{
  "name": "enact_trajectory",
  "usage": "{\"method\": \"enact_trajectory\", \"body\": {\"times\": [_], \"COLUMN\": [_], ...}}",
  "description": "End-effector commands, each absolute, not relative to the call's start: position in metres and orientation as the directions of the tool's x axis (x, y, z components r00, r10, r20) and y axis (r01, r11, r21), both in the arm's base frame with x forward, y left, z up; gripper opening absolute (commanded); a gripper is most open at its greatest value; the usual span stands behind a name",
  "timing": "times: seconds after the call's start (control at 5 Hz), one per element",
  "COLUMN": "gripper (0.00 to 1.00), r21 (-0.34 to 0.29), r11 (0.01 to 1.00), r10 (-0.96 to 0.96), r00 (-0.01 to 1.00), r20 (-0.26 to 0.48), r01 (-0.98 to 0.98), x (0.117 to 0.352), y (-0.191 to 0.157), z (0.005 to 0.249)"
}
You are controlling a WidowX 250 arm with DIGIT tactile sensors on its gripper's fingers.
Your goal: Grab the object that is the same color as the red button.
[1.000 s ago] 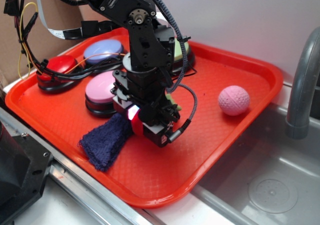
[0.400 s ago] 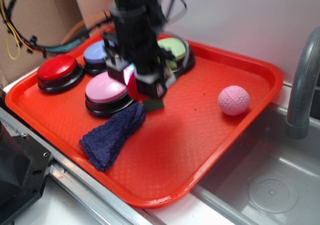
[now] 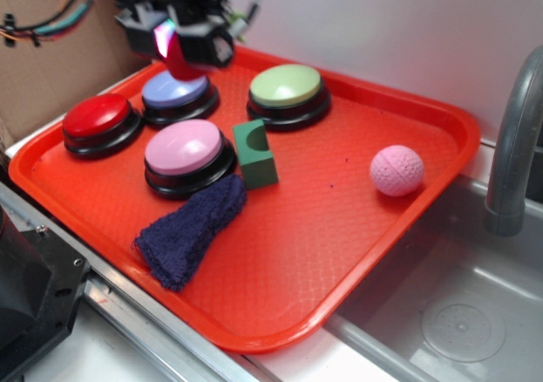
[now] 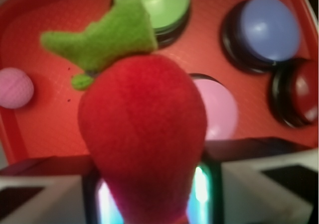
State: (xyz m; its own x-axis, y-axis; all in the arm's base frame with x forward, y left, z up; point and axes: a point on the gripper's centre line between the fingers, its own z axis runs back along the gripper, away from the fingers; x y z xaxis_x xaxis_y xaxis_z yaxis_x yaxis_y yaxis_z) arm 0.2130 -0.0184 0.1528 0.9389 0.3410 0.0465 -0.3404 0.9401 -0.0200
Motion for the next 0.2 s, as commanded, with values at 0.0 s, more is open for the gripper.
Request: {"method": "enact_trajectory", "body": {"times": [0.0], "gripper": [0.0], "r21": [-0.061], "r11": [0.929], "r10": [0.37], "r00": [0.919], "r20": [0.133], "r01": [-0.365], "x": [0.2025], "y": [-0.0002], "z": [0.1748]}}
